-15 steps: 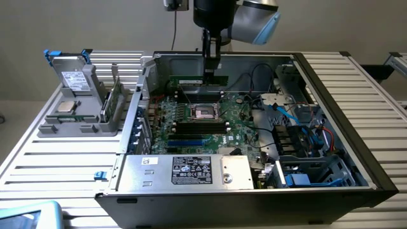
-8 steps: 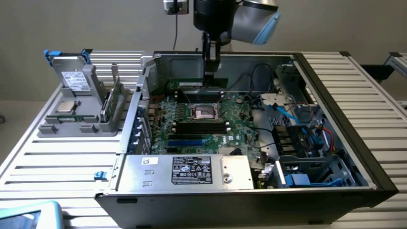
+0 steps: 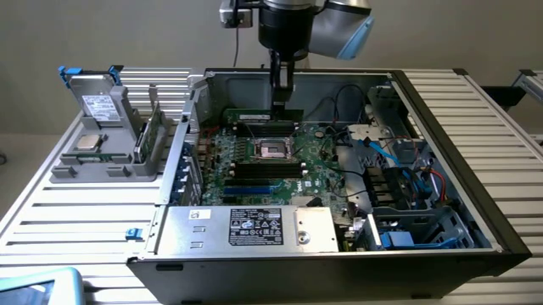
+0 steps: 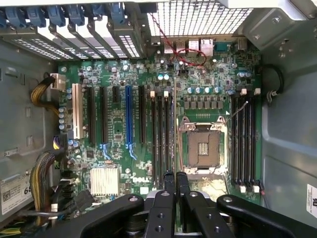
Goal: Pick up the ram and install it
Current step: 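Insert the ram into the slot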
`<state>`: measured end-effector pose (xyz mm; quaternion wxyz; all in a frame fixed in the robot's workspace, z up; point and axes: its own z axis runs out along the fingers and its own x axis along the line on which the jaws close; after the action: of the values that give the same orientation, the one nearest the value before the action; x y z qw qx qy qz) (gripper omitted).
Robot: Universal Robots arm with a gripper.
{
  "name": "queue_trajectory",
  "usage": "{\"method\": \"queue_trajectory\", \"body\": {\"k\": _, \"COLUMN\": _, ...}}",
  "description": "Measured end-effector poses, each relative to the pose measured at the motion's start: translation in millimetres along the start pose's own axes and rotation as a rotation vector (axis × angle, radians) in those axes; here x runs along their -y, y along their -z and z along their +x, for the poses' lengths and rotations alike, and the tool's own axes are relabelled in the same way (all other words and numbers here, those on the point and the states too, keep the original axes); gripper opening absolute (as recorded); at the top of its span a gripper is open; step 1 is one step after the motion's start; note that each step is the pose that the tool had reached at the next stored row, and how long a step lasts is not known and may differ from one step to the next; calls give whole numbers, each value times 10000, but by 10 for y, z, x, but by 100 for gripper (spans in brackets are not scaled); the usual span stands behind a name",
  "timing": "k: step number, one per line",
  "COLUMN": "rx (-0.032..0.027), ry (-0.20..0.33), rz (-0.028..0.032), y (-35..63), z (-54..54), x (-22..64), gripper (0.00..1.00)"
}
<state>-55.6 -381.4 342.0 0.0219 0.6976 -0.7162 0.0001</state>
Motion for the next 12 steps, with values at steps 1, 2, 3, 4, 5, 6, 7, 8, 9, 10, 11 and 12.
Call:
{"method": "queue_trajectory", "body": {"k": 1, "rx": -10, "ry": 0, "rz": -23, "y": -8, "z": -1, "x": 3, "gripper": 13}}
{"method": "queue_trajectory", "body": {"k": 2, "rx": -20, "ry": 0, "rz": -45, "y": -17, "z": -1, "x": 7, "gripper": 13}}
{"method": "queue_trajectory", "body": {"k": 3, "rx": -28, "ry": 1, "rz": -55, "y": -28, "z": -1, "x": 11, "gripper": 13}}
{"method": "queue_trajectory", "body": {"k": 4, "rx": -29, "ry": 0, "rz": -56, "y": -41, "z": -2, "x": 11, "gripper": 13}}
{"method": "queue_trajectory", "body": {"k": 5, "rx": -29, "ry": -1, "rz": -56, "y": -56, "z": -2, "x": 12, "gripper": 13}}
{"method": "queue_trajectory", "body": {"k": 6, "rx": -28, "ry": -1, "rz": -56, "y": -72, "z": -3, "x": 13, "gripper": 13}}
{"method": "queue_trajectory", "body": {"k": 7, "rx": -28, "ry": 1, "rz": -56, "y": -86, "z": -3, "x": 14, "gripper": 13}}
{"method": "queue_trajectory", "body": {"k": 8, "rx": -27, "ry": 1, "rz": -55, "y": -101, "z": -2, "x": 15, "gripper": 13}}
{"method": "queue_trajectory", "body": {"k": 9, "rx": -27, "ry": 1, "rz": -54, "y": -115, "z": -1, "x": 16, "gripper": 13}}
{"method": "queue_trajectory", "body": {"k": 10, "rx": -29, "ry": 2, "rz": -55, "y": -128, "z": 4, "x": 18, "gripper": 13}}
{"method": "queue_trajectory", "body": {"k": 11, "rx": -28, "ry": 2, "rz": -54, "y": -142, "z": 9, "x": 20, "gripper": 13}}
{"method": "queue_trajectory", "body": {"k": 12, "rx": -29, "ry": 0, "rz": -55, "y": -156, "z": 11, "x": 23, "gripper": 13}}
